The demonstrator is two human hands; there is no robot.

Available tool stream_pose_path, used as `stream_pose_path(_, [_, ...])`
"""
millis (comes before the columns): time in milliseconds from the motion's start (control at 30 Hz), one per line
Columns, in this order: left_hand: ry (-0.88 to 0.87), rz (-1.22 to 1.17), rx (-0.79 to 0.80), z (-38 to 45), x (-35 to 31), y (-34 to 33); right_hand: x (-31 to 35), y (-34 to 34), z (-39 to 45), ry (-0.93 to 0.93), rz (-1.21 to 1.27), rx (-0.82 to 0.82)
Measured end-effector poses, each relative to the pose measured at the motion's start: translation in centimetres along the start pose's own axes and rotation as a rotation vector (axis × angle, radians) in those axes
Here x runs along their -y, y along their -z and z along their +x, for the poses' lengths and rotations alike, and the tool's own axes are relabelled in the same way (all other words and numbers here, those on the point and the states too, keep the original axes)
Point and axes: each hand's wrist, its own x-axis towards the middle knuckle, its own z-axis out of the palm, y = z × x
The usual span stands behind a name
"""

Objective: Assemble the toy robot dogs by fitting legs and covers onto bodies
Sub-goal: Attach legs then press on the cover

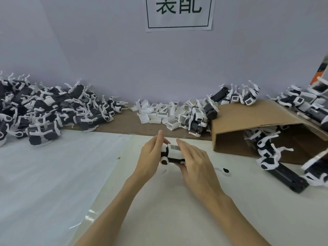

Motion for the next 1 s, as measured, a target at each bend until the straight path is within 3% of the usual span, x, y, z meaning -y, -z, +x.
stream_pose_path(167, [-0.017, 0.083, 0.290, -0.2, 0.0, 0.9, -1.1, 0.4, -0.4, -0.060, 0.103, -0.011])
stream_pose_path(633, [-0.087, 0.092, 0.127, -0.4, 0.6, -0.5, -1.3, 0.7, -0.1, -0.015, 0.081, -0.129])
stream_pose_path(700, [-0.103, 0.082, 0.129, -0.6, 0.4, -0.5, -1.3, 0.8, -0.3, -0.052, 0.172, -0.067])
stream_pose_path(833, [-0.178, 0.086, 0.253, -0.7, -0.1, 0.6, -2.2, 2.2, -0.3, -0.267, 0.689, 0.220])
stream_pose_path(1000, [-0.278, 0.240, 0.319, -1.0, -0.4, 1.0, -3.1, 3.0, -0.2, -0.239, 0.592, 0.381])
